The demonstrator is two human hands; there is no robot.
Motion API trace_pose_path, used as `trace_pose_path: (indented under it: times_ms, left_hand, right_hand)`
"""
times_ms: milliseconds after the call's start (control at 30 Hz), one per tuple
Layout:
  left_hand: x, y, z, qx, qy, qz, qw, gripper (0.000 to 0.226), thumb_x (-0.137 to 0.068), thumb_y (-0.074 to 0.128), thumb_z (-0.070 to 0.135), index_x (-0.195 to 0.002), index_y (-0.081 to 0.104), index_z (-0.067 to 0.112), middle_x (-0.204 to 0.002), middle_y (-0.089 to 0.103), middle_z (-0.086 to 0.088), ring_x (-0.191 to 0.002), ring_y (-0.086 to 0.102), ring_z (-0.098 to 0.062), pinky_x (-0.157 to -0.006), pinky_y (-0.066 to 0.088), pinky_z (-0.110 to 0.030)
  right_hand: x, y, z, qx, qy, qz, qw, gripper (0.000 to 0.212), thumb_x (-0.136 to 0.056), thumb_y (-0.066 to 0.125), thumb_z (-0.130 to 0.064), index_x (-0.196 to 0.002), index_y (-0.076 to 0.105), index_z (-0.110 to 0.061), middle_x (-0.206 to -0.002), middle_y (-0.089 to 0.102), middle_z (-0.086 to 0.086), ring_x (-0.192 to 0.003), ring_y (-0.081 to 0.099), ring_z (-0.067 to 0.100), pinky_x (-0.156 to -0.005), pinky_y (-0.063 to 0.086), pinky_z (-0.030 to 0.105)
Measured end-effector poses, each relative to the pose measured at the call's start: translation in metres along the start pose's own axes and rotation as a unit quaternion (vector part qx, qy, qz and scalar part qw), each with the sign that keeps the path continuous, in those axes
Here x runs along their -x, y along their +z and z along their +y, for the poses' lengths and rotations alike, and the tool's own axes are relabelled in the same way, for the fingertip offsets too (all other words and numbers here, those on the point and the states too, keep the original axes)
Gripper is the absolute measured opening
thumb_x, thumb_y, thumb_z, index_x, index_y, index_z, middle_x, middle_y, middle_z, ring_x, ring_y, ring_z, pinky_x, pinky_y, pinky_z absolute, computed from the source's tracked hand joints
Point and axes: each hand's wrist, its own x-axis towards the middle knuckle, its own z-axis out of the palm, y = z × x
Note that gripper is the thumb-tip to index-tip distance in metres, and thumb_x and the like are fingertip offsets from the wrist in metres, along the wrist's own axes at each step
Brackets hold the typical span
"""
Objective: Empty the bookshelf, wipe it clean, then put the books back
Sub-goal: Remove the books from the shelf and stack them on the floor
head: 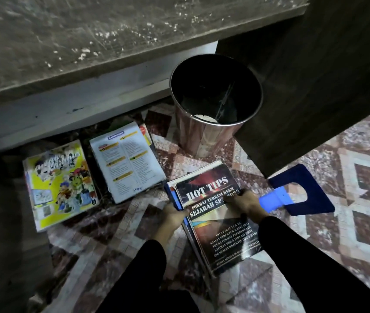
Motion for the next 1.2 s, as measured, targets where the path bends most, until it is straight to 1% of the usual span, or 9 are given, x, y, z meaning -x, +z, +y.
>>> trace_pose_path:
  times_ms: [67, 133, 233, 333, 500, 733, 867, 1033, 1200]
  left_hand:
    - [-0.002, -0.003, 0.001, -0.080, 0.004, 0.000, 0.997, 0.025, -0.083, 0.071, 0.013, -0.101, 0.065, -0.003, -0.103, 0.067, -0.014, -0.094, 0.063, -0.023, -0.070, 0.042, -0.023]
    - [0.002, -0.007, 0.004, -0.155, 0.015, 0.000, 0.988, 0.024, -0.083, 0.071, 0.022, -0.095, 0.066, 0.002, -0.104, 0.069, -0.014, -0.095, 0.065, -0.023, -0.066, 0.041, -0.022]
    - [0.005, -0.013, 0.007, -0.208, 0.028, -0.003, 0.978, 0.030, -0.083, 0.071, 0.025, -0.102, 0.067, 0.003, -0.111, 0.068, -0.013, -0.101, 0.064, -0.023, -0.076, 0.047, -0.025]
    - [0.016, -0.023, 0.015, -0.260, 0.060, -0.006, 0.964, 0.032, -0.086, 0.065, 0.026, -0.109, 0.066, 0.003, -0.115, 0.066, -0.012, -0.108, 0.061, -0.024, -0.084, 0.046, -0.025]
    - [0.035, -0.042, 0.037, -0.317, 0.125, -0.019, 0.940, 0.029, -0.087, 0.061, 0.026, -0.107, 0.065, 0.005, -0.111, 0.066, -0.014, -0.102, 0.062, -0.028, -0.083, 0.048, -0.032]
    - [0.081, -0.073, 0.067, -0.403, 0.163, -0.001, 0.901, 0.033, -0.090, 0.056, 0.024, -0.114, 0.059, 0.002, -0.117, 0.060, -0.019, -0.107, 0.058, -0.032, -0.083, 0.046, -0.031]
    - [0.114, -0.104, 0.086, -0.420, 0.163, 0.021, 0.893, 0.027, -0.093, 0.054, 0.026, -0.110, 0.055, 0.006, -0.106, 0.058, -0.018, -0.102, 0.059, -0.033, -0.075, 0.047, -0.035]
    - [0.156, -0.153, 0.108, -0.347, 0.219, 0.144, 0.901, 0.038, -0.092, 0.053, 0.028, -0.126, 0.053, 0.011, -0.119, 0.061, -0.013, -0.110, 0.057, -0.030, -0.090, 0.048, -0.035]
    - [0.204, -0.193, 0.116, -0.358, 0.233, 0.204, 0.881, 0.036, -0.092, 0.053, 0.028, -0.125, 0.054, 0.014, -0.120, 0.061, -0.013, -0.111, 0.057, -0.032, -0.089, 0.048, -0.036]
  right_hand:
    - [-0.001, -0.001, 0.000, 0.019, 0.001, -0.001, 1.000, 0.039, -0.076, 0.078, -0.028, -0.106, 0.066, -0.006, -0.100, 0.069, 0.009, -0.084, 0.062, 0.020, -0.066, 0.046, 0.024]
    - [0.003, -0.003, -0.002, 0.062, -0.007, 0.017, 0.998, 0.046, -0.076, 0.078, -0.032, -0.109, 0.062, -0.005, -0.108, 0.068, 0.013, -0.095, 0.063, 0.024, -0.071, 0.043, 0.025]
    - [0.011, -0.004, -0.012, 0.140, -0.049, 0.050, 0.988, 0.050, -0.081, 0.073, -0.026, -0.118, 0.050, -0.002, -0.120, 0.060, 0.020, -0.110, 0.058, 0.032, -0.079, 0.041, 0.029]
    - [0.023, -0.005, -0.022, 0.253, -0.096, 0.059, 0.961, 0.054, -0.087, 0.061, -0.022, -0.132, 0.038, -0.003, -0.131, 0.049, 0.022, -0.121, 0.049, 0.037, -0.095, 0.042, 0.041]
    - [0.048, -0.008, -0.042, 0.382, -0.149, 0.032, 0.911, 0.044, -0.089, 0.051, -0.024, -0.132, 0.046, -0.011, -0.138, 0.043, 0.013, -0.128, 0.044, 0.033, -0.104, 0.038, 0.046]
    - [0.097, -0.021, -0.088, 0.367, -0.200, 0.033, 0.908, 0.042, -0.092, 0.051, -0.035, -0.125, 0.054, -0.009, -0.129, 0.056, 0.014, -0.119, 0.055, 0.030, -0.096, 0.043, 0.037]
    - [0.132, -0.026, -0.117, 0.366, -0.253, 0.035, 0.895, 0.042, -0.090, 0.054, -0.042, -0.121, 0.055, -0.014, -0.127, 0.058, 0.009, -0.116, 0.057, 0.028, -0.093, 0.045, 0.036]
    - [0.186, -0.030, -0.157, 0.385, -0.321, 0.042, 0.864, 0.041, -0.092, 0.050, -0.033, -0.126, 0.053, -0.010, -0.132, 0.054, 0.012, -0.121, 0.054, 0.028, -0.095, 0.044, 0.035]
    - [0.245, -0.035, -0.196, 0.401, -0.391, 0.038, 0.827, 0.041, -0.088, 0.055, -0.032, -0.123, 0.057, -0.010, -0.129, 0.057, 0.014, -0.118, 0.056, 0.030, -0.091, 0.045, 0.032]
